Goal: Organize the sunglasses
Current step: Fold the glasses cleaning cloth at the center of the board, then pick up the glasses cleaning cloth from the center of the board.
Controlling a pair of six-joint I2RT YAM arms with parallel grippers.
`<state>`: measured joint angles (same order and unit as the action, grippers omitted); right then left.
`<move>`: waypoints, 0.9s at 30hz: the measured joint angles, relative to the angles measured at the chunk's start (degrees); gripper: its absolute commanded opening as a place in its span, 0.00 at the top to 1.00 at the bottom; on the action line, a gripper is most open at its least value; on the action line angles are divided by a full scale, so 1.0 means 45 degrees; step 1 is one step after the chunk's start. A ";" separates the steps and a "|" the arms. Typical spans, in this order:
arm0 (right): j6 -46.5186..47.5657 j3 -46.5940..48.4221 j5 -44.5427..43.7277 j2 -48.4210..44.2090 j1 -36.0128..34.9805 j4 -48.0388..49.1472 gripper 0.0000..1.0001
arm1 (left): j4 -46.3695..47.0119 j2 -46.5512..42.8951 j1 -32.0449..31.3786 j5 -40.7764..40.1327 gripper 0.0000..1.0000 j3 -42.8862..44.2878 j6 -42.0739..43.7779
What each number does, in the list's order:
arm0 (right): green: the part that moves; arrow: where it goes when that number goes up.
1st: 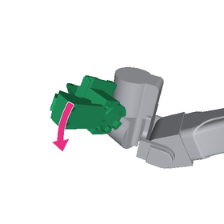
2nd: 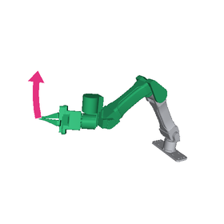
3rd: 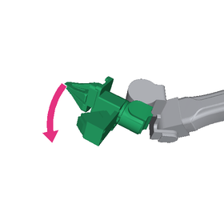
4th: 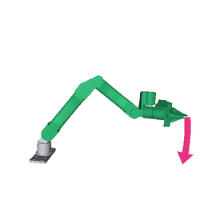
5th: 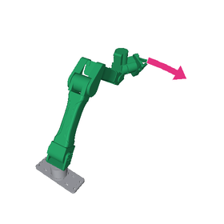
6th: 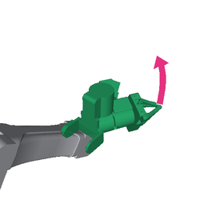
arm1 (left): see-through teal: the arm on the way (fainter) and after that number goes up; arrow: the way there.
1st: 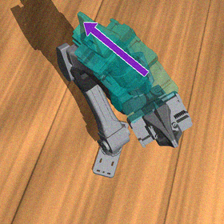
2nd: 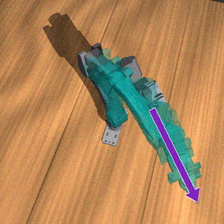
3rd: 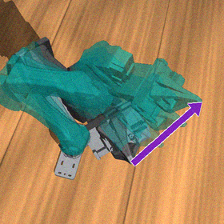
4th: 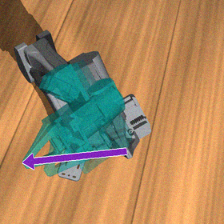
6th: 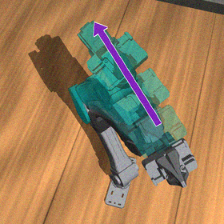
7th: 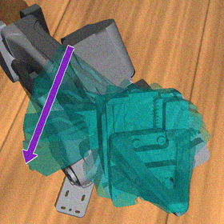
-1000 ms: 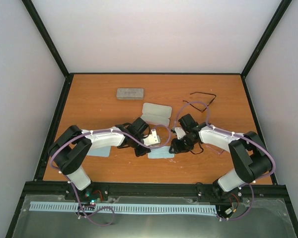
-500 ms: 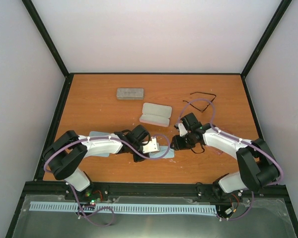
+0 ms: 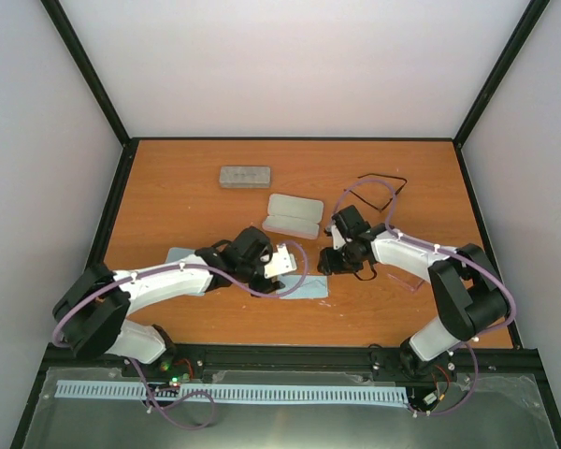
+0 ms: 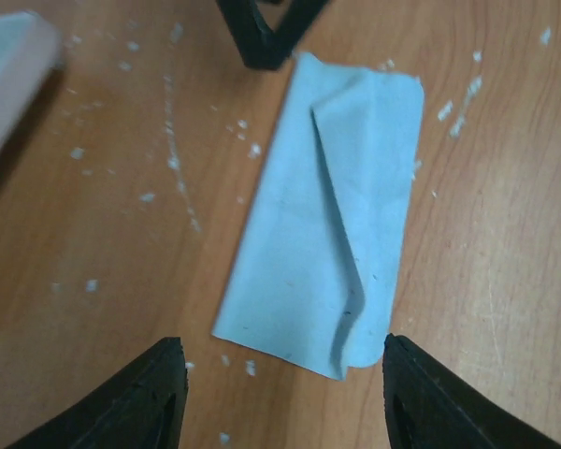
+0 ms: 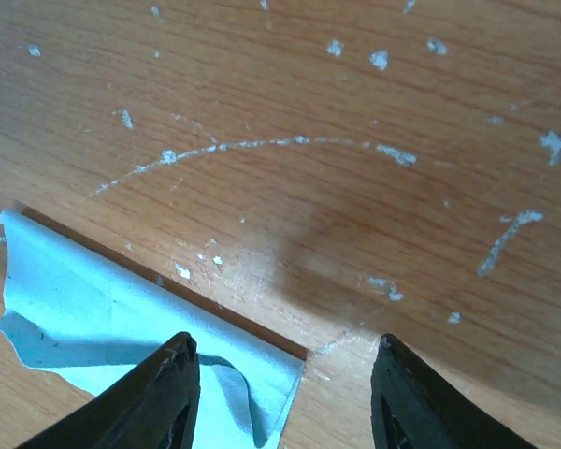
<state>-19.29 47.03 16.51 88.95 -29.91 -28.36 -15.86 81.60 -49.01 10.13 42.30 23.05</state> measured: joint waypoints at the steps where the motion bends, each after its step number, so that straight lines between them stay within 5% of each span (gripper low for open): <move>1: 0.0063 0.0092 -0.0049 0.0039 -0.0024 -0.0049 0.50 | 0.0058 -0.0214 0.0151 0.0126 0.43 0.0005 -0.0117; 18: 0.0520 0.0194 -0.0301 0.0602 -0.0423 -0.0627 0.59 | -0.0136 0.1836 0.1336 0.1209 0.52 0.1166 -0.0816; 27: 0.0529 0.0209 -0.0282 0.0826 -0.0544 -0.0321 0.83 | -0.0155 0.2108 0.1384 0.1336 0.52 0.1307 -0.0894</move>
<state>-16.91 47.97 15.25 92.66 -32.36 -29.80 -16.56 91.09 -42.78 16.14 48.18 19.03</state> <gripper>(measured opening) 0.235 0.470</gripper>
